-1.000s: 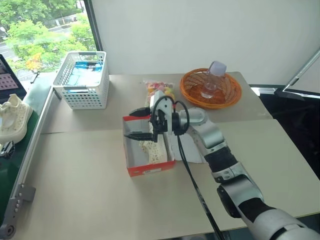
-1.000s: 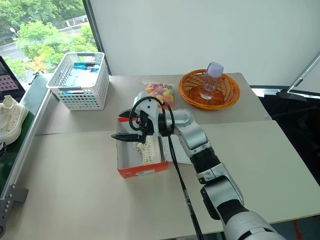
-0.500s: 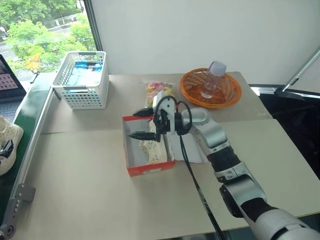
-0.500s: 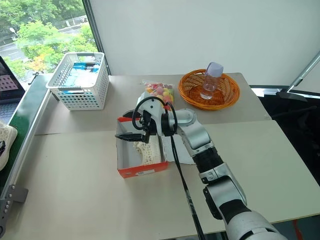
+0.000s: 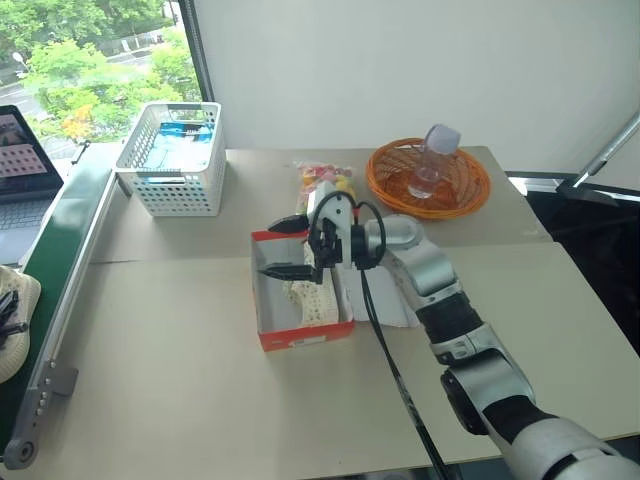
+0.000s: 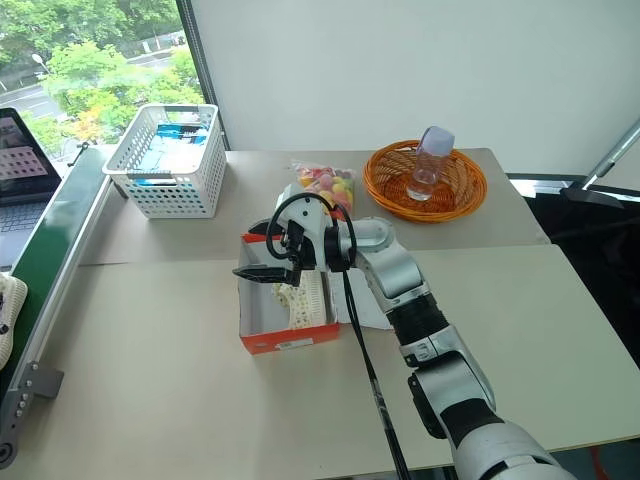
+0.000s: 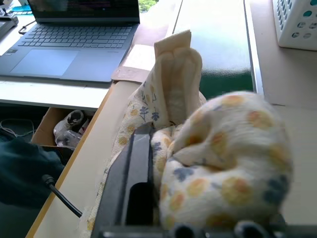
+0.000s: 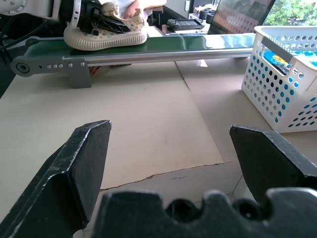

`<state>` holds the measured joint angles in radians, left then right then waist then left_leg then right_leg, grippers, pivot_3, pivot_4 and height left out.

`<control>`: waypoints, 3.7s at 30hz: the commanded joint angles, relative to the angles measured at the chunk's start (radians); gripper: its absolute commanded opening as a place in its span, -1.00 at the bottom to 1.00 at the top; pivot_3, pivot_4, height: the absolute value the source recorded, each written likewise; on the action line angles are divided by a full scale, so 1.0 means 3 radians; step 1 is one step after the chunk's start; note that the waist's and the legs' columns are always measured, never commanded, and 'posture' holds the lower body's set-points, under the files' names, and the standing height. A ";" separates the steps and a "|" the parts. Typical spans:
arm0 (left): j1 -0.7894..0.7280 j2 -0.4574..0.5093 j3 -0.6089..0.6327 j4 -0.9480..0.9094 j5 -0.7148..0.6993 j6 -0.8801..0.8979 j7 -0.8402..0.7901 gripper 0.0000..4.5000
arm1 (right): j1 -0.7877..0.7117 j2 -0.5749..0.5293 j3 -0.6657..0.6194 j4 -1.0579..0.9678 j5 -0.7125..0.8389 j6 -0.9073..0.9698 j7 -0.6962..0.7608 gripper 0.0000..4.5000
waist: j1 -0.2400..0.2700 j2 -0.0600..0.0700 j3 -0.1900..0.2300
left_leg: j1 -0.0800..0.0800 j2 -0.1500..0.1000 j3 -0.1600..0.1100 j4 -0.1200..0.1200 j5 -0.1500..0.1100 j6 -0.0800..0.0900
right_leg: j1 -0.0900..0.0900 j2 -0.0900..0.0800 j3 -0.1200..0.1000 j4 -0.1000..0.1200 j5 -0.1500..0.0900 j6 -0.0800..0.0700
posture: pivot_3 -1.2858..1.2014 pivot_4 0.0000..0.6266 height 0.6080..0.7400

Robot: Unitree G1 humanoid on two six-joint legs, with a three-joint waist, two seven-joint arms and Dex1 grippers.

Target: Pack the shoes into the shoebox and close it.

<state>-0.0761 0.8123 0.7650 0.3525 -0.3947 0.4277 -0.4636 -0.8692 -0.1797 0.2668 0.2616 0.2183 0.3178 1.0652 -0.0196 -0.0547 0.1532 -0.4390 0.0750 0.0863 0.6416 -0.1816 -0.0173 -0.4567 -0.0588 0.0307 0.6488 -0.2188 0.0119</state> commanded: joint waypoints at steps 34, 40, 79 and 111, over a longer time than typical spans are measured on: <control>-0.2036 -0.1334 -0.2202 -0.2455 -0.0429 0.1069 0.0840 -0.87 | -0.0819 0.0542 -0.2414 0.0553 0.1943 0.2170 -0.2632 1.00 | -0.0026 -0.0004 0.0000 | -0.0006 -0.0005 -0.0008 0.0001 0.0016 0.0029 | 0.0005 0.0010 0.0013 -0.0004 0.0006 0.0010 | 0.03 -0.52 1.00; -0.1919 -0.1562 -0.2261 -0.2465 -0.0331 0.1026 0.0905 -0.87 | -0.0747 0.0517 -0.2370 0.0461 0.1967 0.2177 -0.2667 1.00 | -0.0023 -0.0004 0.0000 | -0.0008 -0.0009 -0.0011 0.0002 0.0016 0.0029 | 0.0005 0.0008 0.0014 -0.0005 0.0006 0.0013 | 0.03 -0.52 1.00; -0.2228 -0.1867 -0.2361 -0.2281 -0.0183 0.0888 0.0778 -0.87 | -0.0454 0.0405 -0.2056 -0.0115 0.2235 0.2417 -0.2569 1.00 | -0.0065 -0.0001 0.0001 | -0.0009 -0.0012 -0.0015 0.0003 0.0017 0.0031 | 0.0006 0.0008 0.0015 -0.0005 0.0006 0.0015 | 0.03 -0.52 1.00; -0.1728 -0.1378 -0.1948 -0.2898 -0.0555 0.1516 0.0673 0.67 | -0.0681 0.0299 -0.1933 0.0272 0.1903 0.1896 -0.2535 -0.74 | -0.0090 0.0001 0.0002 | -0.0008 -0.0013 -0.0016 0.0004 0.0017 0.0032 | 0.0005 0.0009 0.0018 -0.0004 0.0007 0.0017 | 0.03 -0.52 1.00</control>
<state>-0.6046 0.3483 0.1340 -0.4560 -0.5375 0.8618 -0.2236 -1.0267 -0.0692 -0.3165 0.3659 0.8001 0.9156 0.3076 -0.0464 -0.0545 0.1539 -0.4414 0.0712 0.0815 0.6428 -0.1765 -0.0078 -0.4553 -0.0558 0.0363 0.6477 -0.2168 0.0168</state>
